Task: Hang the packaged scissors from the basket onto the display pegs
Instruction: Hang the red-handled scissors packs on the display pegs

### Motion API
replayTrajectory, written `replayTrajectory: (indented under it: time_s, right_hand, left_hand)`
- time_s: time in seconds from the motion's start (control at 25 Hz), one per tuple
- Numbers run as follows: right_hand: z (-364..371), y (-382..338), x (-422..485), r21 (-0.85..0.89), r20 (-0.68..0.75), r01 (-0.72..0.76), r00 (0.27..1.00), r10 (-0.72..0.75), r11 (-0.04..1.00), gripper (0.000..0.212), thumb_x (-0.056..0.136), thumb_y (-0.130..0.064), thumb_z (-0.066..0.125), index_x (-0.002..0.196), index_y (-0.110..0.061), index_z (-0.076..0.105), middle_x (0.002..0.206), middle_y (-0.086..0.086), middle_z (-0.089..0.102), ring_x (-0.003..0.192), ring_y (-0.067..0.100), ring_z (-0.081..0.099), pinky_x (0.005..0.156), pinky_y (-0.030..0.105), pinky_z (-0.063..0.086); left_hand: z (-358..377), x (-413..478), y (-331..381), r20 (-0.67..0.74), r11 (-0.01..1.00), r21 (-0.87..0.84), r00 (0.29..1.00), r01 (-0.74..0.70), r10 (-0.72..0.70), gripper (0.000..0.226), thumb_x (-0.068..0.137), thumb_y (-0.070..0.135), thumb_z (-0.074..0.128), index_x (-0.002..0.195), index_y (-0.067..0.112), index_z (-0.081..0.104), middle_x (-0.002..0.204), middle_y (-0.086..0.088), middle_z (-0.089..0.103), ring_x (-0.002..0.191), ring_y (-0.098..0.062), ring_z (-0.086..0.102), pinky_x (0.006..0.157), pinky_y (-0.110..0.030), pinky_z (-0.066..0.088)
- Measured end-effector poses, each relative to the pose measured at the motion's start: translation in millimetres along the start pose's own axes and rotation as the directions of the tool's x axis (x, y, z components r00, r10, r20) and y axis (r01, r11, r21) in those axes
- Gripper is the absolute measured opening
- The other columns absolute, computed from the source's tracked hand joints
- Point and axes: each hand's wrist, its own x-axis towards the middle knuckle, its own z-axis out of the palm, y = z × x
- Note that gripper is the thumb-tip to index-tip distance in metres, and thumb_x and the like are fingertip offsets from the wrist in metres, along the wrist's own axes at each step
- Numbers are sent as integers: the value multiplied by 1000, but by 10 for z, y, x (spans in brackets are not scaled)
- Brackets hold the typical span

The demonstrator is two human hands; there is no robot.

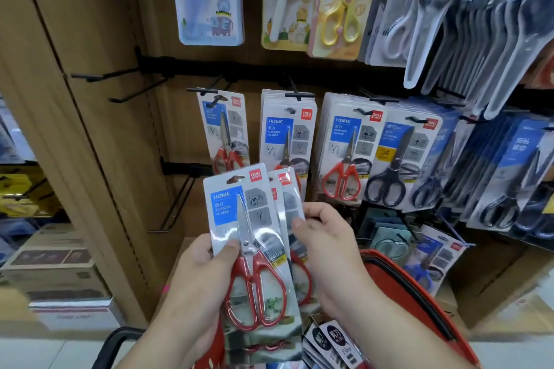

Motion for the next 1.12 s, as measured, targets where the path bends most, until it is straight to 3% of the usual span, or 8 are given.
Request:
replayTrajectory:
  time_s: [0.12,0.24,0.36,0.48,0.6,0.8,1.0,1.12]
  right_hand:
    - [-40,-46,-56,63,57,-29,998,26,998,11,104,-8,61,109,-13,70,96,7,81,91,25,78,92,52,62]
    - [-211,-151,-57,-26,67,-6,998,8,1000,12,104,-14,64,108,-15,75,95,0,81,90,17,77,80,30,63]
    - [-480,-233,187,-219,-118,120,982,-148,968,10,102,-20,66,101,-26,74,98,-4,78,97,13,72,91,33,60]
    - [-747,-492,560,-287,-318,208,900,-298,935,17,99,-19,70,110,-27,60,107,-9,66,101,8,63,85,16,48]
    - [-827,-692,839,-316,-313,197,902,-298,928,31,97,-25,74,121,-23,54,109,-10,63,99,6,62,79,20,48]
    - [-768,-655,1034,-331,-373,190,874,-313,924,11,100,-24,71,100,-16,65,85,-7,66,75,5,62,54,11,46]
    - [-625,-540,952,-250,-438,235,838,-326,939,30,100,-25,71,125,-17,58,102,-10,62,91,1,61,82,25,54]
    - [-541,-473,740,-423,-434,304,759,-485,854,42,97,-30,73,131,-25,50,130,-3,49,112,11,55,99,31,46]
  left_hand:
    - [50,-15,1,6,999,-31,1000,-16,17,16,107,20,59,119,11,66,107,-14,81,95,-37,79,94,-58,59]
    - [149,-59,43,24,999,-27,1000,-16,17,17,104,20,61,118,11,65,103,-15,81,92,-36,80,93,-56,59]
    - [268,-81,55,1,1000,-7,1000,-24,24,16,102,17,63,116,9,65,98,-16,81,86,-35,81,89,-52,59]
    - [345,-82,54,-62,1000,26,998,-14,16,12,103,15,65,112,9,67,95,-16,81,85,-37,80,89,-56,60]
    - [313,-19,15,-193,996,84,981,27,-11,7,100,12,69,106,9,72,88,-16,81,83,-40,79,88,-62,61]
    - [175,49,11,-271,991,84,960,101,-74,5,100,12,70,104,9,70,79,-14,80,73,-37,79,84,-58,63]
    - [33,95,84,-313,998,46,949,49,-32,4,101,11,68,104,9,71,72,-9,79,60,-26,77,65,-38,59]
    - [24,67,98,-290,999,30,957,28,-17,6,101,9,67,104,7,72,74,-12,79,65,-30,78,68,-42,62]
